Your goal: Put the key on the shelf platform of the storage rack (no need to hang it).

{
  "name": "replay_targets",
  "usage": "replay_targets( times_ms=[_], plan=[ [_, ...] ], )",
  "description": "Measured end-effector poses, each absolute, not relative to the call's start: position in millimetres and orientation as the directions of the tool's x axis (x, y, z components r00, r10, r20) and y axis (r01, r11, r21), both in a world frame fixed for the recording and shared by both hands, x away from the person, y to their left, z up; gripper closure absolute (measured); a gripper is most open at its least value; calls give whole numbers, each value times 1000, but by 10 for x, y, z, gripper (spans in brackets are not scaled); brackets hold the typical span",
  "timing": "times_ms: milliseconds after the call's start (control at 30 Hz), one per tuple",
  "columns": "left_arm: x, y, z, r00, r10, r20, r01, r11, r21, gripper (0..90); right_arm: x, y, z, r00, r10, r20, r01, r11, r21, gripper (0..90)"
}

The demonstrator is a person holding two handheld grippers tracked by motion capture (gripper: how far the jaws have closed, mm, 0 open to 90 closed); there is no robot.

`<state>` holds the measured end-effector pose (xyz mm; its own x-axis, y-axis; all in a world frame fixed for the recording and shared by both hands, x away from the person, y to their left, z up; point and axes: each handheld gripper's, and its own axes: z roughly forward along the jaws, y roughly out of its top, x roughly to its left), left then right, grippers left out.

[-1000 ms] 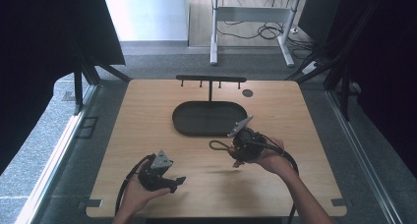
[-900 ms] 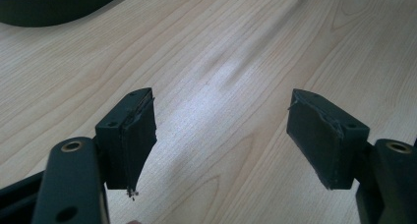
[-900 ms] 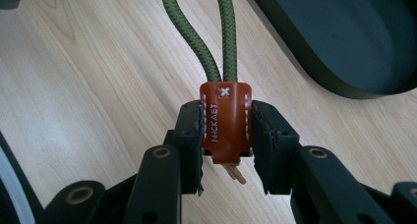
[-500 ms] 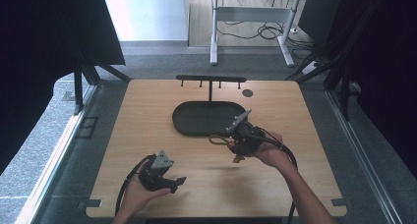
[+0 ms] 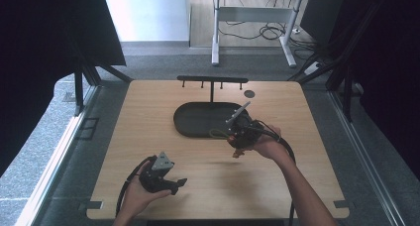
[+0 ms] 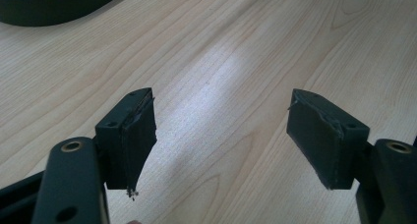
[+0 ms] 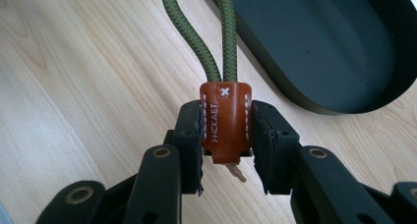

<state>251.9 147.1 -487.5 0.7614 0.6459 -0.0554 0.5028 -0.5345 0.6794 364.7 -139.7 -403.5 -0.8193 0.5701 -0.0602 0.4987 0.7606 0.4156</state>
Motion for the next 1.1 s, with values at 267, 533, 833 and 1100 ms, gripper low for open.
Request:
replay_targets(
  times_ms=[267,533,833,1100],
  plan=[
    [2518,1470,-4873,762,645,-55,502,-534,680,274,3745,-1372,-4040,-812,581,-61,512,757,406,671],
    [2523,1482,-4873,762,645,-56,503,-534,680,274,3834,-1326,-4011,-806,589,-66,518,754,403,671],
    [2524,1484,-4875,763,643,-58,503,-535,679,274,3899,-1274,-3928,-805,588,-73,514,754,409,671],
    [2529,1492,-4876,762,645,-58,503,-533,680,274,3968,-1237,-3858,-807,585,-84,507,758,410,671]
  ],
)
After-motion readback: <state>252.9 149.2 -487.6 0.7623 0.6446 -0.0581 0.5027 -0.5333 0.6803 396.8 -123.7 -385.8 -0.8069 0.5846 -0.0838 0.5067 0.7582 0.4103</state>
